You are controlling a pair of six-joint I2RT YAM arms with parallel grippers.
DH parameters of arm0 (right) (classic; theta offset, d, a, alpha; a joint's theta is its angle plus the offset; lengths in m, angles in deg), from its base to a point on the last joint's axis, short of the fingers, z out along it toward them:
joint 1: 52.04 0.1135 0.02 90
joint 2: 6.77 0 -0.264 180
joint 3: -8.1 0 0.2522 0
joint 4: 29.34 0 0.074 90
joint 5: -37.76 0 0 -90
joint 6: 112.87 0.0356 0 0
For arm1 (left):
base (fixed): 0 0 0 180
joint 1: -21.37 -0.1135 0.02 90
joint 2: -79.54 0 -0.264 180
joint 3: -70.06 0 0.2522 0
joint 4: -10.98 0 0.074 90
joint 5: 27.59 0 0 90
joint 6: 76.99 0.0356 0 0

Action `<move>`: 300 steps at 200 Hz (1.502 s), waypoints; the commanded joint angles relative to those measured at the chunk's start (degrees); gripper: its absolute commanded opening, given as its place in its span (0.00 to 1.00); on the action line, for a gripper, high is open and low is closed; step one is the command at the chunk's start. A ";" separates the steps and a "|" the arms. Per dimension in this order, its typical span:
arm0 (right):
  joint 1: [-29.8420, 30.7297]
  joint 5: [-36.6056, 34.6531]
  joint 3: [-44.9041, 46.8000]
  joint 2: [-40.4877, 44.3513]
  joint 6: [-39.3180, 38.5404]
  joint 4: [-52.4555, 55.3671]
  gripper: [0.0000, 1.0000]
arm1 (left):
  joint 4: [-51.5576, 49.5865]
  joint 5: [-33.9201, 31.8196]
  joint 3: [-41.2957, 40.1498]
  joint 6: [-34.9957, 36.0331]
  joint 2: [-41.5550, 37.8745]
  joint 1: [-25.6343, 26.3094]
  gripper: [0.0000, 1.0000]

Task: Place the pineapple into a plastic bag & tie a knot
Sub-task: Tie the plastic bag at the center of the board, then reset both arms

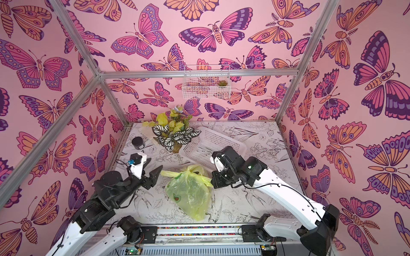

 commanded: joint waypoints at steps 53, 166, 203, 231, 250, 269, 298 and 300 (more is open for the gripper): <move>-0.21 4.81 0.31 -1.42 -1.06 -3.56 0.64 | -5.68 -10.35 2.77 -21.70 22.22 -15.18 0.74; -39.13 -32.54 12.04 16.82 -10.26 -5.78 1.00 | 25.52 -8.62 -16.09 -10.30 29.61 -33.30 0.77; -47.43 -34.39 26.78 7.81 -19.80 -40.68 0.99 | 44.32 -1.45 -23.12 -3.55 37.51 -37.51 0.78; -47.70 -27.56 30.99 -6.66 -25.00 -62.10 0.99 | 59.40 6.47 -24.58 -1.62 44.29 -39.80 0.78; -47.72 -22.77 32.51 -15.80 -24.87 -76.83 0.99 | 61.66 10.55 -23.05 -3.27 49.23 -40.78 0.78; -47.60 -16.76 28.79 -19.70 -27.52 -73.45 0.98 | 73.52 16.98 -25.13 -0.91 55.18 -40.78 0.77; -47.16 -15.11 45.33 -18.31 -28.64 -105.37 0.99 | 71.67 18.17 -24.06 0.22 57.88 -40.47 0.80; -46.99 -15.06 46.13 -19.32 -28.48 -108.12 0.99 | 71.71 17.90 -23.83 0.30 57.96 -40.33 0.80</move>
